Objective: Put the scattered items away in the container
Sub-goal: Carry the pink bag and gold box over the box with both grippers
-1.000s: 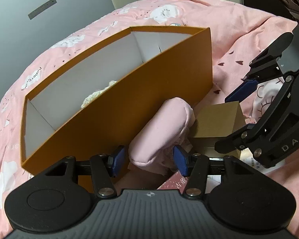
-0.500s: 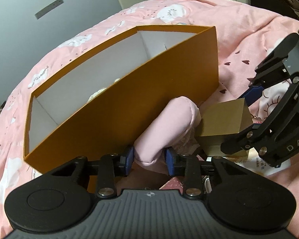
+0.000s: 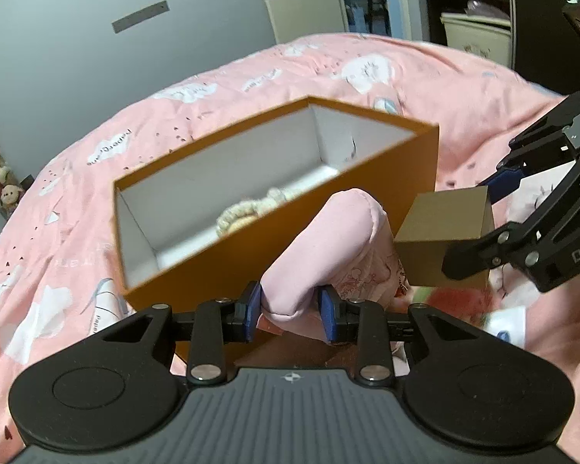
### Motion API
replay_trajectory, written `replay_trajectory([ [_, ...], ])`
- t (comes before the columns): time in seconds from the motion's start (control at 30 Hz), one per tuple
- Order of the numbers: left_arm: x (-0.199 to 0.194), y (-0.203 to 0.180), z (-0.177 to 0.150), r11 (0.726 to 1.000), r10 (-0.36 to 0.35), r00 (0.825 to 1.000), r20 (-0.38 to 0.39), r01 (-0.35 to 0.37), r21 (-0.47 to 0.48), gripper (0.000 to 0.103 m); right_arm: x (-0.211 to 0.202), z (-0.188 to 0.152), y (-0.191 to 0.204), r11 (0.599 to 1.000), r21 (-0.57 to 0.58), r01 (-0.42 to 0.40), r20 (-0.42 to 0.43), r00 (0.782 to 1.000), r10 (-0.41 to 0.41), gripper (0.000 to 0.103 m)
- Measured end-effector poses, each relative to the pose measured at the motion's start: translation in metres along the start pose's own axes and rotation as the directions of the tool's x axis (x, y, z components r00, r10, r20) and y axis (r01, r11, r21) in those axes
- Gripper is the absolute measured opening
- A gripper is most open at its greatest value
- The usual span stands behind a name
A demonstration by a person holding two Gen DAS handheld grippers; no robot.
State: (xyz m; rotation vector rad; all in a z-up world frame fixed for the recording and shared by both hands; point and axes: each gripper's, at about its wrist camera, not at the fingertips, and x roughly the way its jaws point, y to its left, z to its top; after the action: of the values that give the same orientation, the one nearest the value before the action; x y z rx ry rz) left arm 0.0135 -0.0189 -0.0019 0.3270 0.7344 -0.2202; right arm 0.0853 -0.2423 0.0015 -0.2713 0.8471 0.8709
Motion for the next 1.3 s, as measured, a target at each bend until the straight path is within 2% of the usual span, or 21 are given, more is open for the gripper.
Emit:
replay_trajectory([
  [0.27,-0.034,0.019,0.029,0.998,-0.007,0.995,0.097,0.013,-0.059,0.037,-0.044,0.027,0.002,0.999,-0.043,-0.006,0.111,0.994,0.011,0.062],
  [0.57,-0.038,0.041,0.073,0.995,0.037,0.978,0.204,-0.016,-0.103,0.035,-0.063,0.068,-0.01,0.995,-0.083,0.049,0.233,0.972,-0.028,0.061],
  [0.8,-0.018,0.044,0.094,0.988,0.09,0.964,0.249,-0.056,-0.141,0.035,-0.036,0.096,-0.025,0.995,-0.055,0.084,0.247,0.967,-0.068,0.061],
  [0.93,0.005,0.05,0.101,0.978,0.105,0.962,0.251,-0.054,-0.202,0.034,-0.019,0.105,-0.032,0.995,-0.017,0.1,0.237,0.967,-0.094,0.061],
  [0.97,0.011,0.054,0.101,0.974,0.102,0.964,0.244,-0.047,-0.219,0.03,-0.014,0.106,-0.034,0.994,-0.012,0.104,0.234,0.967,-0.099,0.061],
  [1.13,0.059,0.075,0.104,0.945,0.063,0.982,0.18,-0.001,-0.326,0.03,0.019,0.114,-0.046,0.99,0.004,0.144,0.195,0.97,-0.142,0.061],
  [1.3,0.097,0.086,0.104,0.919,0.06,0.99,0.131,-0.004,-0.394,0.028,0.066,0.124,-0.063,0.985,0.011,0.173,0.124,0.977,-0.173,0.061],
])
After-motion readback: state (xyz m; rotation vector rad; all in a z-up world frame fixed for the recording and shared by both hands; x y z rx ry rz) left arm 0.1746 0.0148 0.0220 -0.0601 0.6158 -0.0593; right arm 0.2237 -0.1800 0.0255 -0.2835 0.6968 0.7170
